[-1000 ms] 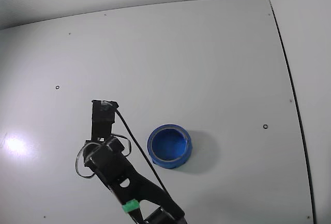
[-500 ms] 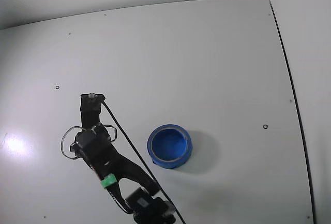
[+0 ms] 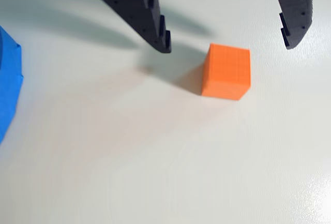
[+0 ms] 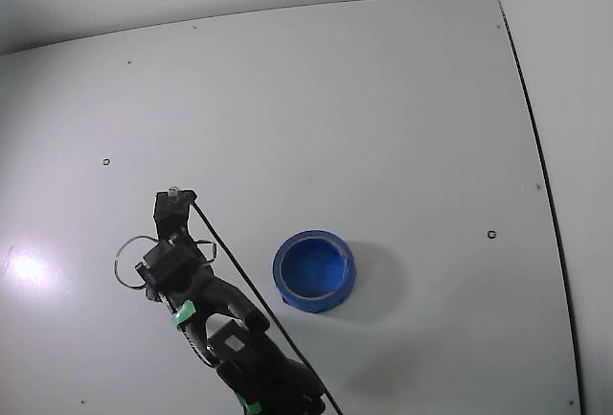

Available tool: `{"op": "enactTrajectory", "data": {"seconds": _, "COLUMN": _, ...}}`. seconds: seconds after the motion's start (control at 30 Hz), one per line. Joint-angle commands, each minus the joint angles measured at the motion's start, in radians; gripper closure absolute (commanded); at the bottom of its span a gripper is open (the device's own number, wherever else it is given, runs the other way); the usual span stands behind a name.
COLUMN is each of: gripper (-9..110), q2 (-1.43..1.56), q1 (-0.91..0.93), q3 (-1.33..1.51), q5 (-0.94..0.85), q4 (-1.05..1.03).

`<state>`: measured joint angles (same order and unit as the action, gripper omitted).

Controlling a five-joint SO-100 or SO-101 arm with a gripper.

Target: Grasp a block and put it in the bin.

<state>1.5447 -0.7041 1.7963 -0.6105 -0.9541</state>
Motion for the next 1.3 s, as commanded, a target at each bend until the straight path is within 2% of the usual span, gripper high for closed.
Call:
{"op": "enactTrajectory", "data": {"seconds": 0.0, "gripper": 69, "q2": -0.005, "q1": 0.002, "q3": -0.080, "q5": -0.009, "q4": 0.075}}
{"op": "enactTrajectory", "data": {"seconds": 0.43, "gripper": 70, "q2": -0.017, "q1": 0.003, "q3": -0.071, "q5": -0.012, "q4": 0.117}}
{"op": "enactTrajectory", "data": {"seconds": 0.53, "gripper": 79, "q2": -0.017, "q1": 0.003, "q3": -0.071, "q5": -0.012, "q4": 0.117}}
{"op": "enactTrajectory", "data": {"seconds": 0.67, "gripper": 103, "q2": -0.005, "q1": 0.005, "q3": -0.071, "q5": -0.008, "q4": 0.117}}
{"op": "enactTrajectory", "data": {"seconds": 0.73, "gripper": 101, "q2": 0.000, "q1": 0.011, "q3": -0.069, "q5": 0.002, "q4": 0.110}}
{"op": "enactTrajectory", "data": {"seconds": 0.8, "gripper": 98, "q2": 0.003, "q1": 0.049, "q3": -0.069, "q5": 0.006, "q4": 0.106}}
{"op": "enactTrajectory", "data": {"seconds": 0.97, "gripper": 102, "q2": 0.121, "q1": 0.210, "q3": -0.055, "q5": 0.006, "q4": 0.104}}
{"op": "enactTrajectory", "data": {"seconds": 1.27, "gripper": 101, "q2": 0.543, "q1": 0.561, "q3": 0.141, "q5": -0.009, "q4": 0.104}}
